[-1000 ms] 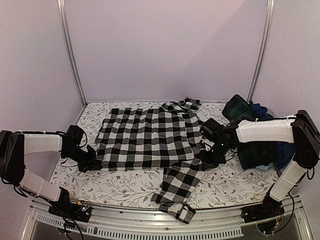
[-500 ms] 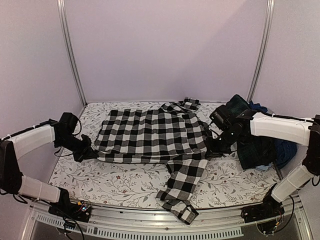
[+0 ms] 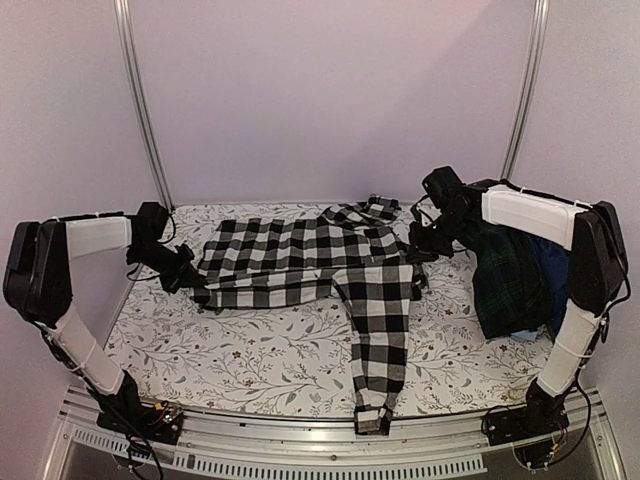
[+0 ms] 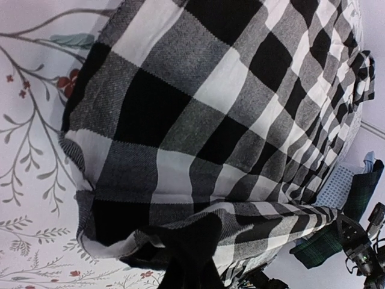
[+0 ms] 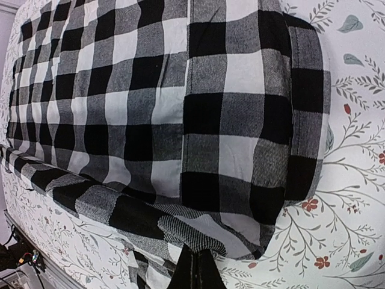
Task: Fold and stack the mixed laundry pile
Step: Fold the flattened shirt at the center of the board.
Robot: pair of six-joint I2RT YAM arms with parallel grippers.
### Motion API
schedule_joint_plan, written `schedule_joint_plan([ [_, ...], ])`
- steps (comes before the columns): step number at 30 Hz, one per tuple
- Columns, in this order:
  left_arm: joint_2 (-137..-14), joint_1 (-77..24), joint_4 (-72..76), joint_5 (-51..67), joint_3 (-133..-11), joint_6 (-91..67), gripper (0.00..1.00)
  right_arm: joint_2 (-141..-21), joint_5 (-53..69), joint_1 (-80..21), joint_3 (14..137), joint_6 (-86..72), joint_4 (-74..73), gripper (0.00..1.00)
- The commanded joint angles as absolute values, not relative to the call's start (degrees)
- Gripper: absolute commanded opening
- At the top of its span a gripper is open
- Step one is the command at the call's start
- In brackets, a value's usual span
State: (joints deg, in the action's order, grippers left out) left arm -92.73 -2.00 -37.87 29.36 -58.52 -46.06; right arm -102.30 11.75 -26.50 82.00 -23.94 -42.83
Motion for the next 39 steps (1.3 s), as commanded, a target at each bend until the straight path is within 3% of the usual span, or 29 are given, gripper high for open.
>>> schedule_joint_plan([
  [1,-97.34,-1.05,-35.37,28.82,-62.46,-44.82,0.00,-107.62,12.48,-25.45,87.22,-20.95,-43.76,0.00],
  [13,-108.71,-1.05,-34.61,28.58,-69.90,-41.14,0.00,-116.74,13.18,-24.36,92.11,-19.45,-43.90,0.00],
  [15,-109.85,-0.99,-34.36,28.96,-70.99,-40.05,0.07,-118.13,13.56,-24.35,92.96,-19.49,-43.81,0.00],
  [17,-109.58,-0.90,-34.38,28.75,-71.81,-38.63,0.21,-118.99,13.75,-24.07,93.72,-19.72,-43.69,0.01],
  [21,-103.28,-0.03,-34.17,26.16,-68.92,-35.59,0.53,-117.67,15.67,-22.00,93.39,-21.04,-43.87,0.35],
  [25,-94.36,2.71,-33.77,26.40,-60.59,-34.21,0.62,-112.46,17.66,-20.32,90.18,-20.80,-43.64,0.54],
  [31,-85.13,3.33,-31.53,27.18,-50.98,-32.22,0.62,-106.58,23.73,-20.11,81.66,-18.37,-42.53,0.56],
  [39,-88.75,3.60,-26.36,28.54,-45.59,-38.47,0.45,-108.12,22.76,-20.15,76.14,-17.04,-40.44,0.56],
])
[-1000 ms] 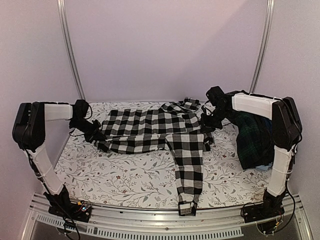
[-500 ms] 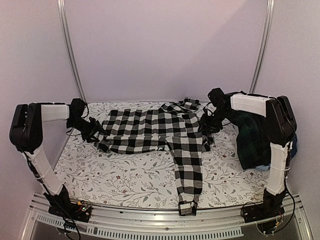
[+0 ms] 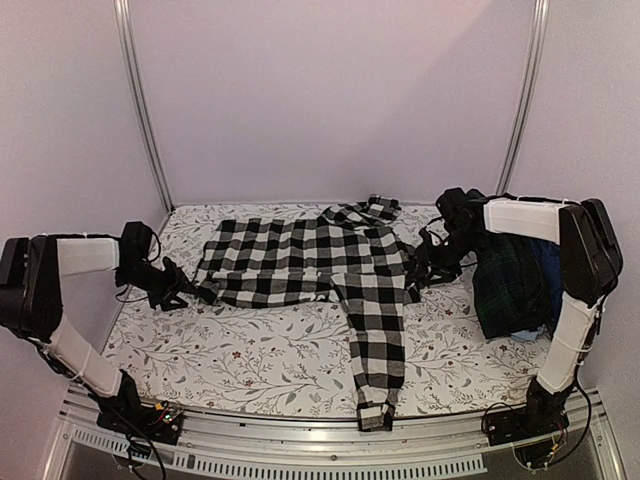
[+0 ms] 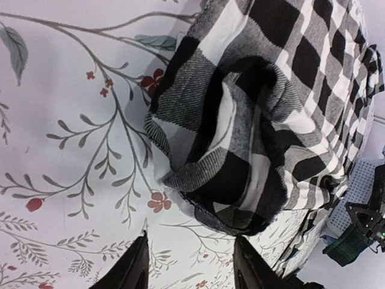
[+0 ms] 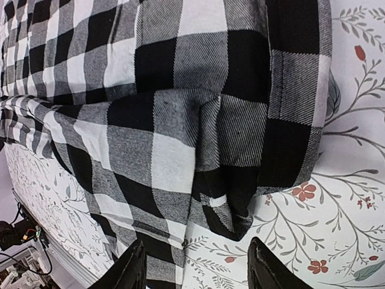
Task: Fold and stack the mixed laundry pile
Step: Fold the flattened shirt at the center of the board.
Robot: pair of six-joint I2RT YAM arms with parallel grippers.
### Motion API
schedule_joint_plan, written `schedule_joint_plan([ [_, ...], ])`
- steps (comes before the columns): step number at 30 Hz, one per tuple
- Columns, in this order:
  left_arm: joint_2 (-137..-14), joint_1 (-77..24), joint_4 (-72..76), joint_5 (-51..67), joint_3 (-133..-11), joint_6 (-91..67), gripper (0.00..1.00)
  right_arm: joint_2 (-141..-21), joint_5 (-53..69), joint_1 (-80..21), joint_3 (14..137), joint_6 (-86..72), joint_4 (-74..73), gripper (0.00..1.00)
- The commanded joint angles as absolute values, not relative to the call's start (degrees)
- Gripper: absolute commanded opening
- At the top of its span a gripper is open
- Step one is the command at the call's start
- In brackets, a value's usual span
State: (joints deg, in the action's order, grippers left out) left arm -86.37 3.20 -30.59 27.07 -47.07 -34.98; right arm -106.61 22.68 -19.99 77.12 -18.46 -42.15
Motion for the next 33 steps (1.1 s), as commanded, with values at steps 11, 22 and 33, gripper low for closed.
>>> schedule_joint_plan([
  [11,-93.48,3.90,-20.24,30.45,-44.11,-45.14,0.30,-112.98,23.71,-20.28,74.69,-16.88,-35.68,0.56],
  [22,-91.15,4.66,-20.92,28.91,-43.82,-48.35,0.31,-113.59,23.64,-20.83,72.67,-16.92,-34.09,0.55],
  [33,-95.25,4.57,-18.63,31.04,-43.25,-50.65,0.32,-115.02,23.56,-21.71,71.98,-16.70,-33.07,0.54],
])
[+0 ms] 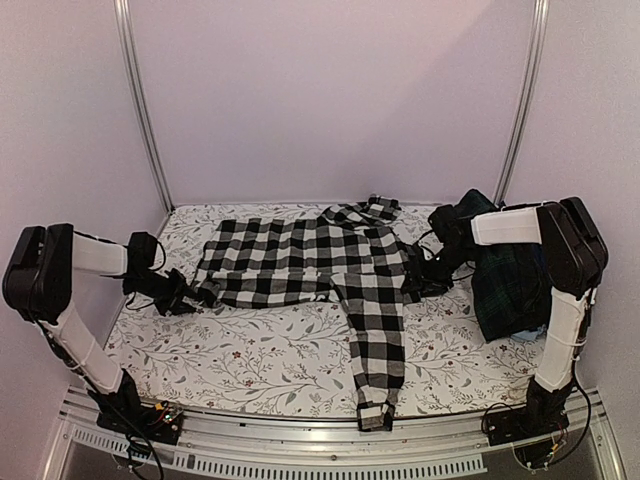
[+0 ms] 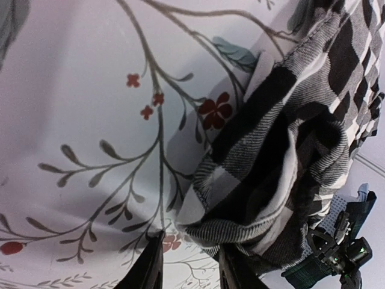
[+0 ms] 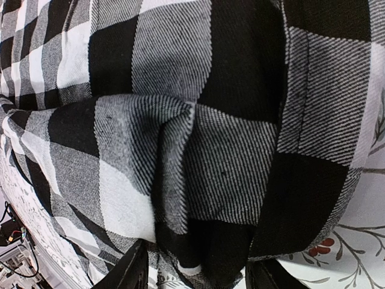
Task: Fold and stack the mixed laundry pile
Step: Fold the flattened shirt at the center of the board.
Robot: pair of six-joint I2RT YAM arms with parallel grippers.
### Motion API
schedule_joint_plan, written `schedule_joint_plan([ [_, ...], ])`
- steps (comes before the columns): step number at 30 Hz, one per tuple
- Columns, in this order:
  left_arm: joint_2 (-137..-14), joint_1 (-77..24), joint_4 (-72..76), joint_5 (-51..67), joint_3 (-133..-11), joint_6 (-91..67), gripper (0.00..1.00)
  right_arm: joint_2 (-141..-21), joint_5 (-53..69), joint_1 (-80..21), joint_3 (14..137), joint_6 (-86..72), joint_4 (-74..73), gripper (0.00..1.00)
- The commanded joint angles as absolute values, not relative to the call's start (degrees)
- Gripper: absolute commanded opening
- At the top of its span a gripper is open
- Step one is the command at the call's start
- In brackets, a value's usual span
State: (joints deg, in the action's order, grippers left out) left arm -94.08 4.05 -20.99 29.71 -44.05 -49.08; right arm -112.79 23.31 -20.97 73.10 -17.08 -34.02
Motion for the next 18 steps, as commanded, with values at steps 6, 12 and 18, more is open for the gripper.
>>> schedule_joint_plan([
  [6,-95.00,4.77,-20.33,28.85,-43.68,-52.37,0.39,-115.90,23.02,-22.05,71.13,-16.70,-32.44,0.53],
  [12,-94.37,4.68,-19.80,28.27,-43.49,-54.57,0.30,-116.66,22.05,-22.14,70.47,-16.61,-32.19,0.52],
  [18,-95.25,4.71,-18.34,28.83,-43.44,-55.67,0.16,-118.05,21.34,-22.19,69.14,-16.45,-31.64,0.51],
])
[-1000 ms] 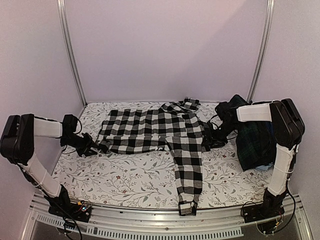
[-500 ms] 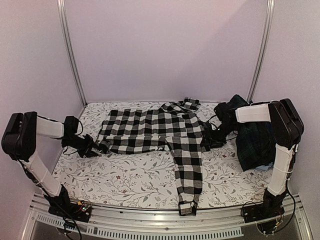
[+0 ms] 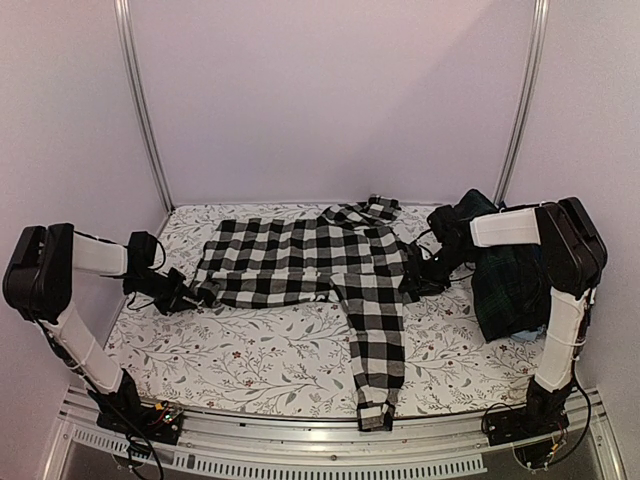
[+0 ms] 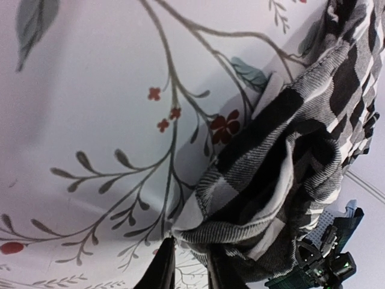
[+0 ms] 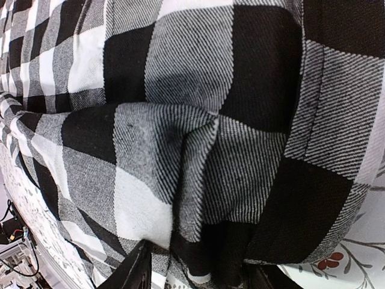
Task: Fold and stack the mixed laundry pile
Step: Fold the flattened shirt at the center of the board.
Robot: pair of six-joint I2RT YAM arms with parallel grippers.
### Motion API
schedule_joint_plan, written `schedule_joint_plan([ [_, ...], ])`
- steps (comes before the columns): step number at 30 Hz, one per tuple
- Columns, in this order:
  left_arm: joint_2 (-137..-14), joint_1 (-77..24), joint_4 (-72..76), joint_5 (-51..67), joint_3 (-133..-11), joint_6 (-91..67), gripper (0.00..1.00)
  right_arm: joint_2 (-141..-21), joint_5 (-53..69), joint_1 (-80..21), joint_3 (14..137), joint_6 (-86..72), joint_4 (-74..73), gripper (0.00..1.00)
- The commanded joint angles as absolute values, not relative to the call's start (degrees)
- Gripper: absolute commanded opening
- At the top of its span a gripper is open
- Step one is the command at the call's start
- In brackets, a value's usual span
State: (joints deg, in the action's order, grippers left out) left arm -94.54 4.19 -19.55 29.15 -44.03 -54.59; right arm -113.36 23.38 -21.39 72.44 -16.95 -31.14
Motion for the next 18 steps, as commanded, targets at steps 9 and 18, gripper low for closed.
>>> schedule_joint_plan([
  [9,-94.99,4.75,-19.70,27.92,-44.93,-55.04,0.00,-119.67,20.21,-22.20,66.72,-16.70,-30.76,0.51],
  [18,-91.89,5.97,-28.02,20.73,-49.27,-50.71,0.00,-120.19,18.63,-22.15,65.39,-17.29,-31.19,0.51],
])
